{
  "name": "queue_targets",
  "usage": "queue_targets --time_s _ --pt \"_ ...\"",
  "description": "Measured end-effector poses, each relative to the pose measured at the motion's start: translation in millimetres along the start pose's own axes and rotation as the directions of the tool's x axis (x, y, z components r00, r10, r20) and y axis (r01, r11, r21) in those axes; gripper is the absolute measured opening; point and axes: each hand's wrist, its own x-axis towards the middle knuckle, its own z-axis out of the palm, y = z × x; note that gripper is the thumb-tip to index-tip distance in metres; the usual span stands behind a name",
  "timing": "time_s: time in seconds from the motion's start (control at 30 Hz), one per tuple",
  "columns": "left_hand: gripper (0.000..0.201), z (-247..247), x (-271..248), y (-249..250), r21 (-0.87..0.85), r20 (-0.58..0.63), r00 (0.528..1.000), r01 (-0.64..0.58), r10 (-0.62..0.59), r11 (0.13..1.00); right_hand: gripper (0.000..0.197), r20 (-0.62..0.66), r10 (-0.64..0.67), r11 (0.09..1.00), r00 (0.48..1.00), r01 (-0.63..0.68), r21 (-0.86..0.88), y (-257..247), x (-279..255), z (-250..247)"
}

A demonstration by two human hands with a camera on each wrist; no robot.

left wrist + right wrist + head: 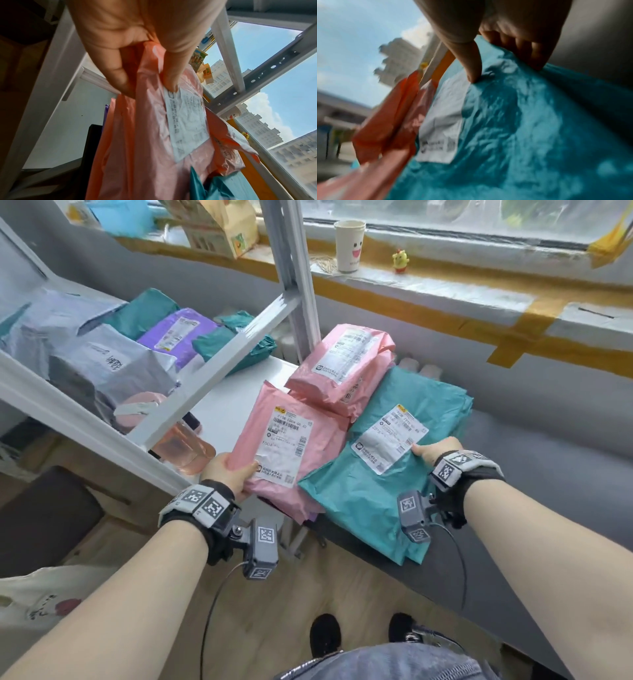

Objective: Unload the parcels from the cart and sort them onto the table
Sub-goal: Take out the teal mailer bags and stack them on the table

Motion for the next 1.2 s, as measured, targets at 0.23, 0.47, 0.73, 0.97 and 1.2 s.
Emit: queue_targets --time_s 0.23,0.47,0.73,0.97,1.2 --pt "0.047 7 25 1 0.188 0.002 1.0 -0.005 0.005 0.982 0.085 -0.056 -0.101 0.972 0.993 0.086 -0.22 -1 -15 18" --pt "0.049 12 35 1 0.348 0.086 0.992 -0.112 0.087 0.931 0.085 0.007 -0.31 0.919 0.951 0.302 -0.254 15 -33 37" --pt "0.051 7 51 12 0.329 0.028 0.982 -0.184 0.185 0.926 0.09 -0.001 -0.346 0.801 0.938 0.295 -0.522 16 -52 58" --pt "0.068 2 37 5 0.456 0.02 0.966 -0.239 0.258 0.857 0.082 0.002 -0.335 0.801 0.942 0.286 -0.527 14 -56 64" --pt "0.051 8 18 1 0.718 0.419 0.719 -0.637 0.555 0.283 0.067 0.028 -0.435 0.743 0.9 0.376 -0.554 -4 -88 89"
